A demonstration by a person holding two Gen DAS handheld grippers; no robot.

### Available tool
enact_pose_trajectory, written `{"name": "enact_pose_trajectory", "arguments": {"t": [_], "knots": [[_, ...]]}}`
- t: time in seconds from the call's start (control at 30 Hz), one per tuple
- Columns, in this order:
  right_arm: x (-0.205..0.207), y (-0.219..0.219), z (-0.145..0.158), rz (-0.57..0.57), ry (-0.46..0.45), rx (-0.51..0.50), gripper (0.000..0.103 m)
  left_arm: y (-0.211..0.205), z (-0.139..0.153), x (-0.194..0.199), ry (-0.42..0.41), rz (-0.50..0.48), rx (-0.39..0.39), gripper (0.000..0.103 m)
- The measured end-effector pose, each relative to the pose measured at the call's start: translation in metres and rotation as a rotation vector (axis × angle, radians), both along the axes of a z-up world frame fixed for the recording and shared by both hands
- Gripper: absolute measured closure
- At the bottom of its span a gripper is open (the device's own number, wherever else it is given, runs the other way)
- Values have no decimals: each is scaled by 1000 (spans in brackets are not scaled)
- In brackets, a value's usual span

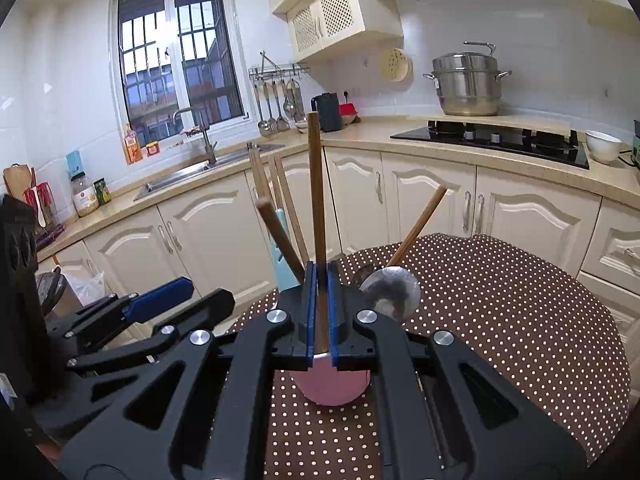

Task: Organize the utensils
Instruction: 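Release the knife and chopstick into the pink cup and withdraw both tools, then move the right tool down to the last wooden chopstick and grasp it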

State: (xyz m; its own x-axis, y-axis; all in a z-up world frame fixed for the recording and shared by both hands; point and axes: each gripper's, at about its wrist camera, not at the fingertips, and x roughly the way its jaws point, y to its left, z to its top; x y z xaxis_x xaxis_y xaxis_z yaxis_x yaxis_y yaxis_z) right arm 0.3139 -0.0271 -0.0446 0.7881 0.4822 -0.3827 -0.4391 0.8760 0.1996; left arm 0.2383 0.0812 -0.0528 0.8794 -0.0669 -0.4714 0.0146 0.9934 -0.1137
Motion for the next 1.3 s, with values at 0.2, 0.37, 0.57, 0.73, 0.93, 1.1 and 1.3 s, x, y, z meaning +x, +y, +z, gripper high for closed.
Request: {"name": "enact_pose_trajectory", "arguments": {"t": [0.2,0.37,0.57,0.73,0.93,1.1,1.3], "knots": [[-1,4,-5,0,16,-24,97,6,1,-2,29,18,6,52],[-5,10,-9,7,16,-57,97,7,3,-7,35,18,18,51],[-6,4,-6,-1,30,-30,96,8,5,-14,40,12,28,50],[-9,-1,0,-1,32,-12,96,8,7,-20,39,12,30,49],[-15,-4,4,1,37,-11,84,5,13,-30,34,6,35,49],[-27,-9,12,-8,14,-12,57,3,17,-40,28,3,28,46],[-42,-28,28,-28,-19,-15,51,2,27,-51,13,-10,23,46]]}}
